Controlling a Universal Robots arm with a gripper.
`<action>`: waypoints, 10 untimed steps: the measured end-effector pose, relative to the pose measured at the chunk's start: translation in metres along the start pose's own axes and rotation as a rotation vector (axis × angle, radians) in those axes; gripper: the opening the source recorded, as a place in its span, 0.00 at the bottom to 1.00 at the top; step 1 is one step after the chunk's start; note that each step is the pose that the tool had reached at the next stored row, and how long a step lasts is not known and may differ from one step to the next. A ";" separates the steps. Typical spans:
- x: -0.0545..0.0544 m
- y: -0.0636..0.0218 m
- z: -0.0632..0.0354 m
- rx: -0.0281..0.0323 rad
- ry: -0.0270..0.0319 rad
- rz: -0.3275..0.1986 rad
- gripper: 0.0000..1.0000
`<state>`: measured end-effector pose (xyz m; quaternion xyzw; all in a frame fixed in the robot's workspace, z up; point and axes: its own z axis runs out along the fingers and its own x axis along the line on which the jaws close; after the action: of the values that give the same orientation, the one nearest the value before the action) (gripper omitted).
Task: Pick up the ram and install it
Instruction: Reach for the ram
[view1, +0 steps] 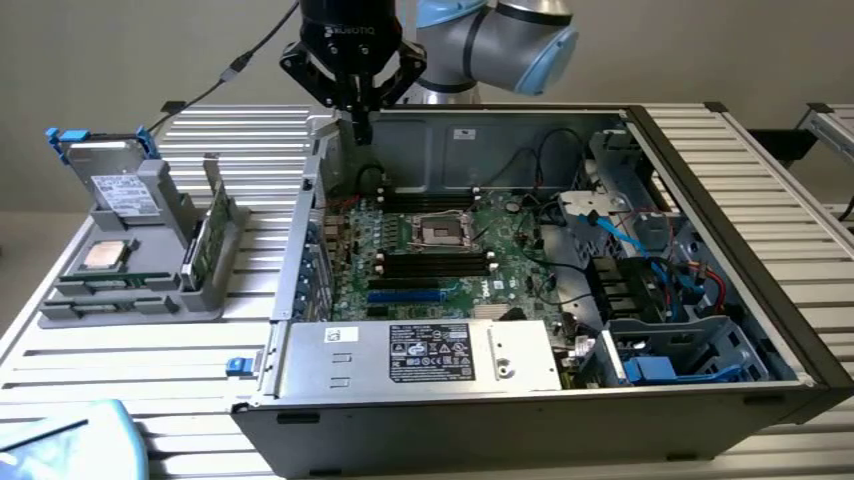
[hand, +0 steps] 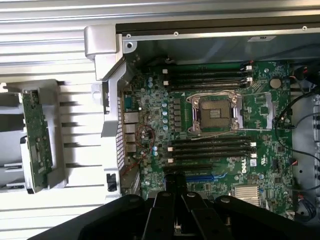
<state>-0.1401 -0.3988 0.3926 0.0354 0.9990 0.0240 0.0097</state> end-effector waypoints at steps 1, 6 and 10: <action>0.004 -0.0003 -0.0001 0.0000 0.0004 0.000 0.10; 0.027 -0.0019 -0.0005 0.0000 0.0006 0.000 0.10; 0.044 -0.0031 -0.0009 0.0000 0.0005 0.000 0.10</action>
<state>-0.1847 -0.3988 0.3925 0.0354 0.9990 0.0240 0.0094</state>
